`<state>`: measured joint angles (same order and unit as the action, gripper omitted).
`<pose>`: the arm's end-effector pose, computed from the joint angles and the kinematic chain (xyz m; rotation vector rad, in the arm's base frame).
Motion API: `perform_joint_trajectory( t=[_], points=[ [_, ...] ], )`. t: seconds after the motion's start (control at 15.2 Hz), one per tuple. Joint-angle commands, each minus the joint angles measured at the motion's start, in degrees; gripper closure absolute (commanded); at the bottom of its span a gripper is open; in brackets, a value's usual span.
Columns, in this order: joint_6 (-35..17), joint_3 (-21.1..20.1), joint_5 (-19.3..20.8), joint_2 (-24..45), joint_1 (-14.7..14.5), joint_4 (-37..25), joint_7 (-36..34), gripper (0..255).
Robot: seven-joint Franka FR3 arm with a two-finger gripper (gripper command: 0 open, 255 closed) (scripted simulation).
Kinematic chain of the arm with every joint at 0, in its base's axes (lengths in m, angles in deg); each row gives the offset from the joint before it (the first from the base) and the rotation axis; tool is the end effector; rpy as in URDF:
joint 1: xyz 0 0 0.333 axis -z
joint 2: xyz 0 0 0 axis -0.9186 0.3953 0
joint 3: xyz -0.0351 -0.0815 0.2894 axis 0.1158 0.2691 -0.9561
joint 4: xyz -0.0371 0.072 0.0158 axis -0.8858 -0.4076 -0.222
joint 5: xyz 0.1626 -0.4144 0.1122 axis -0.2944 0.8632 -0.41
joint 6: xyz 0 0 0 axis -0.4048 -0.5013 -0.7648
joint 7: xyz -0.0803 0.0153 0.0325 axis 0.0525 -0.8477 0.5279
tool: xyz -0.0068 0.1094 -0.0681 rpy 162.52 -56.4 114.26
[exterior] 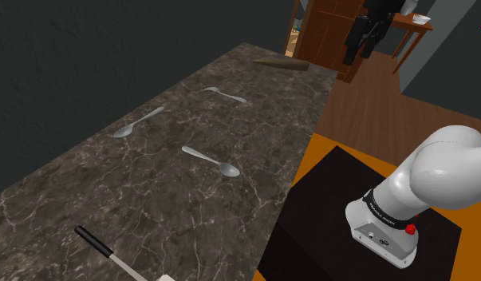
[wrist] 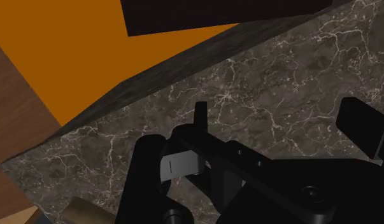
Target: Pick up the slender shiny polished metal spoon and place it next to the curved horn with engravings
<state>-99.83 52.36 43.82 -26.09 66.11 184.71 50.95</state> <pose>0.3811 -0.0222 0.5758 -3.1180 0.0986 0.0943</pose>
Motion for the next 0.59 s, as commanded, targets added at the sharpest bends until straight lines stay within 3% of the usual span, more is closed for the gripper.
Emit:
perform_joint_trajectory(
  t=[0.0, 0.53],
  points=[
    [0.00, 0.00, 0.00, 0.00, 0.00, 0.00, 0.00, 0],
    [-14.44, -6.38, -5.81, 1.68, -3.75, 8.76, -5.35, 0]
  ],
)
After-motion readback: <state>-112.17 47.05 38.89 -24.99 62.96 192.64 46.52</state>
